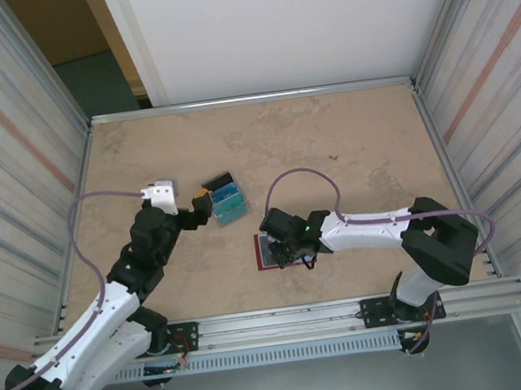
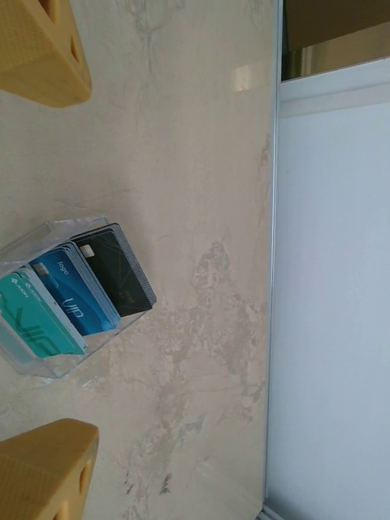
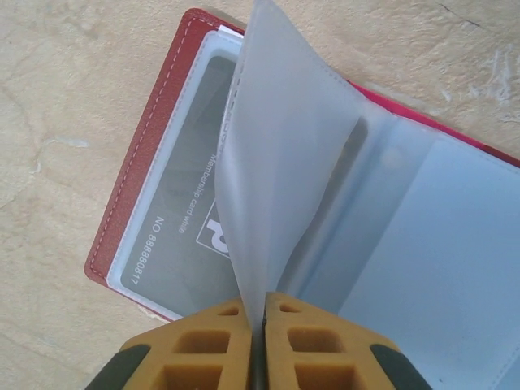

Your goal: Take the credit cards out of the card holder

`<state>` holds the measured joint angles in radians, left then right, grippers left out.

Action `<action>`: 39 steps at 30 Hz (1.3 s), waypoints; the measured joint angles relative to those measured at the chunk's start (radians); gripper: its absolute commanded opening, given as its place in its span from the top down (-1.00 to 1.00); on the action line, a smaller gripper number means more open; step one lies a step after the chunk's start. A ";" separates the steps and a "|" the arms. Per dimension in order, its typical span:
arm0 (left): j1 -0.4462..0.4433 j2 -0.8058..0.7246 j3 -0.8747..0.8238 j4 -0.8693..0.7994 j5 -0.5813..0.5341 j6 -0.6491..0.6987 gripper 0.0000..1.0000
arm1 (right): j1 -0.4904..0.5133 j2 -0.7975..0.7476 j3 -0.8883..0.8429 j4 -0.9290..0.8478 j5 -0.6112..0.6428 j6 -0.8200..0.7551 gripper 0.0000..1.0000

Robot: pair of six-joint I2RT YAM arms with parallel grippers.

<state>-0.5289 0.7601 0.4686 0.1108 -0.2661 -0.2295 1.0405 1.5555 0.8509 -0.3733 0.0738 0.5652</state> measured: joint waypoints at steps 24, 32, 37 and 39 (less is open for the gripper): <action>-0.266 0.107 0.016 -0.023 -0.161 0.213 -0.97 | -0.170 -0.138 -0.131 -0.033 0.054 0.138 0.44; -0.438 0.174 0.012 -0.055 -0.232 0.224 -0.98 | -0.254 -0.226 -0.147 -0.090 0.053 0.186 0.48; -0.511 0.239 -0.022 -0.054 -0.257 0.148 -0.97 | -0.307 -0.338 -0.149 -0.113 0.032 0.195 0.48; -0.533 0.279 -0.033 -0.053 -0.260 0.109 -0.98 | -0.323 -0.376 -0.150 -0.114 0.006 0.200 0.45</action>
<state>-1.0618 1.0393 0.4355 0.0574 -0.5259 -0.1207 0.7170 1.1797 0.7013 -0.4870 0.0803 0.7654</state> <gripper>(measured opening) 0.987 0.264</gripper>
